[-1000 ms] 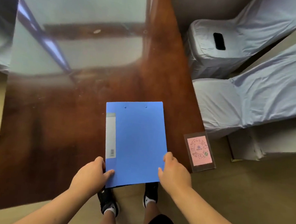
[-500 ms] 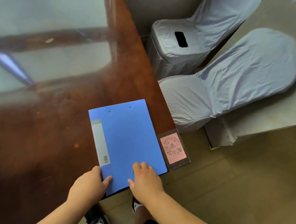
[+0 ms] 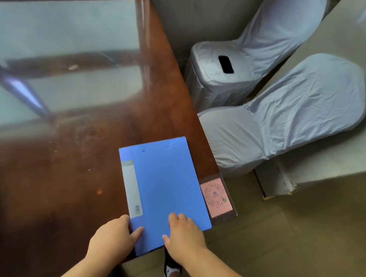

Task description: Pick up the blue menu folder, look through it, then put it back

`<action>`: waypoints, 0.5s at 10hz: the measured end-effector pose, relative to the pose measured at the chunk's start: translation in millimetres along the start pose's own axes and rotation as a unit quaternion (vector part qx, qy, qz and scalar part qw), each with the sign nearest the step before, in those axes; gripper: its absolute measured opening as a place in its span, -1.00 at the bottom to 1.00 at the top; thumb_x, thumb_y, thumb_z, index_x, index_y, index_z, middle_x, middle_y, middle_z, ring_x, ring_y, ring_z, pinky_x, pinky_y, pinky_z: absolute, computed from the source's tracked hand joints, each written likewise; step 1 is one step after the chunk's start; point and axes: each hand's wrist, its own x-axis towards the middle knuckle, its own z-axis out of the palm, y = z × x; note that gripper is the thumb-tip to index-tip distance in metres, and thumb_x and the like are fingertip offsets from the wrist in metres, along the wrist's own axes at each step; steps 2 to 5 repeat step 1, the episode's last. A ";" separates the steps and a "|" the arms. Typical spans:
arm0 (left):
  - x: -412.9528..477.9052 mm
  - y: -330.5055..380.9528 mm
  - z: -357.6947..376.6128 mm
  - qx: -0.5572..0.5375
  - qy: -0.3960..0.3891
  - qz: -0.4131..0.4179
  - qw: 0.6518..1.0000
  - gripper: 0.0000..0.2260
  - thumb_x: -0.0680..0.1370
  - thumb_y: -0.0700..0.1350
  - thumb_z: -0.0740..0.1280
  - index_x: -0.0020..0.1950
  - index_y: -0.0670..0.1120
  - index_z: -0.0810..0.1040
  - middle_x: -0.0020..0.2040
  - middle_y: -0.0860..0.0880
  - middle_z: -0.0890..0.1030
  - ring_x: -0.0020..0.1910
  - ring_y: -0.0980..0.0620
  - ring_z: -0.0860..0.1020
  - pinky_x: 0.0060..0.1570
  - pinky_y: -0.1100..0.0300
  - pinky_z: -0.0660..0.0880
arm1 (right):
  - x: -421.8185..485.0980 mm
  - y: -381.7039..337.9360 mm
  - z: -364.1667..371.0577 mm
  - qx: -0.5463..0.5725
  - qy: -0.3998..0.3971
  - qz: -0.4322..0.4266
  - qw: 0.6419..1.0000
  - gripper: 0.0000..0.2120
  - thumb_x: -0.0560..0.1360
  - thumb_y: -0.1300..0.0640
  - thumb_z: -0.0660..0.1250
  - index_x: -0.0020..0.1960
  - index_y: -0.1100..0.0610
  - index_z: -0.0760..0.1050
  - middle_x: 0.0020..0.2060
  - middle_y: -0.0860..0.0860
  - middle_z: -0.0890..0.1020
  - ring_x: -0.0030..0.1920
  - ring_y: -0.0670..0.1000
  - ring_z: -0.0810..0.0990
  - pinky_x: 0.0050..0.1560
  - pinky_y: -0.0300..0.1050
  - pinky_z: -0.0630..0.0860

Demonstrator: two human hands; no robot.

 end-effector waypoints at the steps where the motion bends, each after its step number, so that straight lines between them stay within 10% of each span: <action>1: 9.5 5.6 -52.1 -0.034 0.124 0.039 0.991 -0.61 0.45 0.40 0.28 -0.08 0.09 0.54 -0.15 0.09 0.64 -0.14 0.02 0.61 -0.09 0.01 0.62 | 11.7 -21.0 -42.1 -0.009 0.027 -0.015 0.999 -0.58 0.64 -0.16 0.28 0.35 0.10 0.36 0.26 0.14 0.53 0.22 0.22 0.53 0.14 0.17 0.56; 5: 9.5 5.6 -52.1 -0.034 0.124 0.039 0.991 -0.61 0.45 0.40 0.28 -0.08 0.09 0.54 -0.15 0.09 0.64 -0.14 0.02 0.61 -0.09 0.01 0.62 | 11.7 -21.0 -42.1 -0.009 0.027 -0.015 0.999 -0.58 0.64 -0.16 0.28 0.35 0.10 0.36 0.26 0.14 0.53 0.22 0.22 0.53 0.14 0.17 0.56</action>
